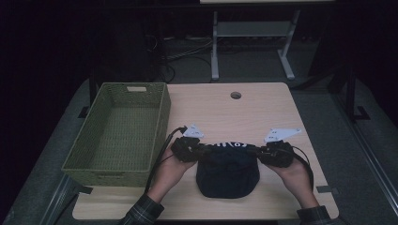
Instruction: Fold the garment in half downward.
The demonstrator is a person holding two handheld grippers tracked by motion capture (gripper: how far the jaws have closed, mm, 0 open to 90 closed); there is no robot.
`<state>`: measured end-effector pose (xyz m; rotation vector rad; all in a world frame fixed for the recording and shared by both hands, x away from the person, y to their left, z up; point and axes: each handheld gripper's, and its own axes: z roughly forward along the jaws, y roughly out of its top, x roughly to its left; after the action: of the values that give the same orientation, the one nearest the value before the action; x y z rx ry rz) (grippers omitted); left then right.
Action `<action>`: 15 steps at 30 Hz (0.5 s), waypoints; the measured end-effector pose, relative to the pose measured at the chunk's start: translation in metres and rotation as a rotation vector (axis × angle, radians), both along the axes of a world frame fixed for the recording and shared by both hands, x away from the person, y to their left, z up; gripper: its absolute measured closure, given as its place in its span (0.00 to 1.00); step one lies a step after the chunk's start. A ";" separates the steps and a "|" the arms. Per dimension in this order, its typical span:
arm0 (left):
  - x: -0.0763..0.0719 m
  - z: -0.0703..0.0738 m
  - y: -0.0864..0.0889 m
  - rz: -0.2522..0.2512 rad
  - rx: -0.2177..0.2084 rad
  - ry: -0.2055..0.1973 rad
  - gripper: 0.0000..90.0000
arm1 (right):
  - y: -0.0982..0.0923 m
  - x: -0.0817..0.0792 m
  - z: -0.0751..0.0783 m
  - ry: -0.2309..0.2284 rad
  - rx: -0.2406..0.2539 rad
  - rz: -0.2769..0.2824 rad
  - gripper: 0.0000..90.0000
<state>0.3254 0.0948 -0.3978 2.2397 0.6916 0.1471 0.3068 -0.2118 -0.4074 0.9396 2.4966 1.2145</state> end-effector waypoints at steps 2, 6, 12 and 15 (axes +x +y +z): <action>-0.005 -0.004 -0.001 -0.009 0.002 0.010 0.89 | 0.000 -0.006 -0.004 0.011 -0.001 0.003 0.90; -0.013 -0.009 -0.001 -0.021 0.010 0.021 0.89 | -0.001 -0.017 -0.011 0.026 0.001 0.009 0.89; -0.026 -0.013 -0.001 -0.037 0.019 0.027 0.88 | -0.003 -0.029 -0.017 0.045 0.009 0.010 0.87; -0.030 -0.016 -0.001 -0.041 0.023 0.030 0.86 | -0.004 -0.035 -0.020 0.052 0.013 0.013 0.85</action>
<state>0.2955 0.0936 -0.4136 2.2808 0.6625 0.1016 0.2721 -0.2153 -0.4272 0.9720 2.5420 1.2271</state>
